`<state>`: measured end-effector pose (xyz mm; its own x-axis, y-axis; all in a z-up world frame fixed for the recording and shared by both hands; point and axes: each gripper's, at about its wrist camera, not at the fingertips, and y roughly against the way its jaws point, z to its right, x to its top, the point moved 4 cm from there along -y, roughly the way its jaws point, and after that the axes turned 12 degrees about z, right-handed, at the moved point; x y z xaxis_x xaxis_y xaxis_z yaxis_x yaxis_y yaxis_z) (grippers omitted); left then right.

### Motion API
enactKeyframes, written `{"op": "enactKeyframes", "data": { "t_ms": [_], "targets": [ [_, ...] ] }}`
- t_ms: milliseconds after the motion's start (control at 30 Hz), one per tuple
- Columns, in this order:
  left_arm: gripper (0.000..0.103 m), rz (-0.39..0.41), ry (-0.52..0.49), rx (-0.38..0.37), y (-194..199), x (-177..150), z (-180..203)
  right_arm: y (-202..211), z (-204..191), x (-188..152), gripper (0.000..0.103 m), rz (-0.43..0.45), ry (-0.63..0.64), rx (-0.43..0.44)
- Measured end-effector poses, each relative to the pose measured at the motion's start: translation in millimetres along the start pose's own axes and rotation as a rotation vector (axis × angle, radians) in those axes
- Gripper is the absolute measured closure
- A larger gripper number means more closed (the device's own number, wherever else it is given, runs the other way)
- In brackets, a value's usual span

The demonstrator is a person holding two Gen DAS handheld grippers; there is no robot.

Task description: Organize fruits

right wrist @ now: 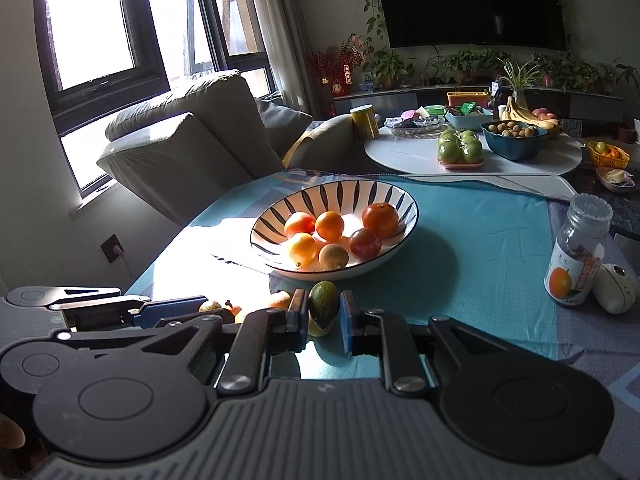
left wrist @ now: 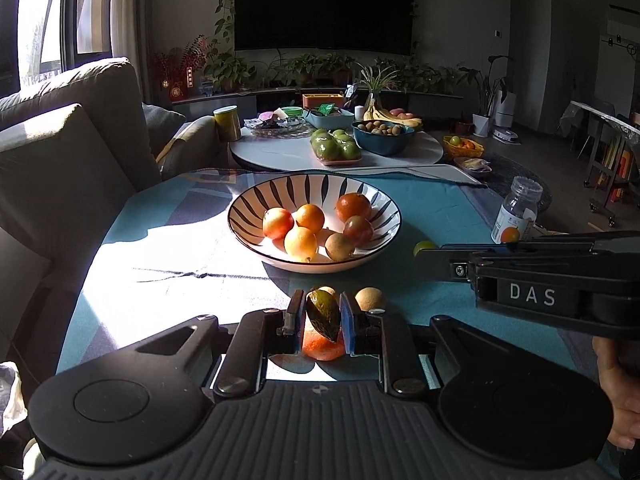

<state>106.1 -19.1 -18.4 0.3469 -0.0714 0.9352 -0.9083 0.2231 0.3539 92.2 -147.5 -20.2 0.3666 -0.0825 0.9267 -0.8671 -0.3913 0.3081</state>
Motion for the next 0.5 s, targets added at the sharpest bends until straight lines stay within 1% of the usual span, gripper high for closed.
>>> {"op": "enactKeyframes", "data": {
  "t_ms": [300,500],
  "targets": [
    [0.086,0.039,-0.001,0.007,-8,19,-4,-7,-4,17,0.020,0.042,0.013,0.012],
    [0.086,0.048,0.000,0.012,-15,26,-8,-12,-6,21,0.020,0.055,0.014,0.017]
  ]
}}
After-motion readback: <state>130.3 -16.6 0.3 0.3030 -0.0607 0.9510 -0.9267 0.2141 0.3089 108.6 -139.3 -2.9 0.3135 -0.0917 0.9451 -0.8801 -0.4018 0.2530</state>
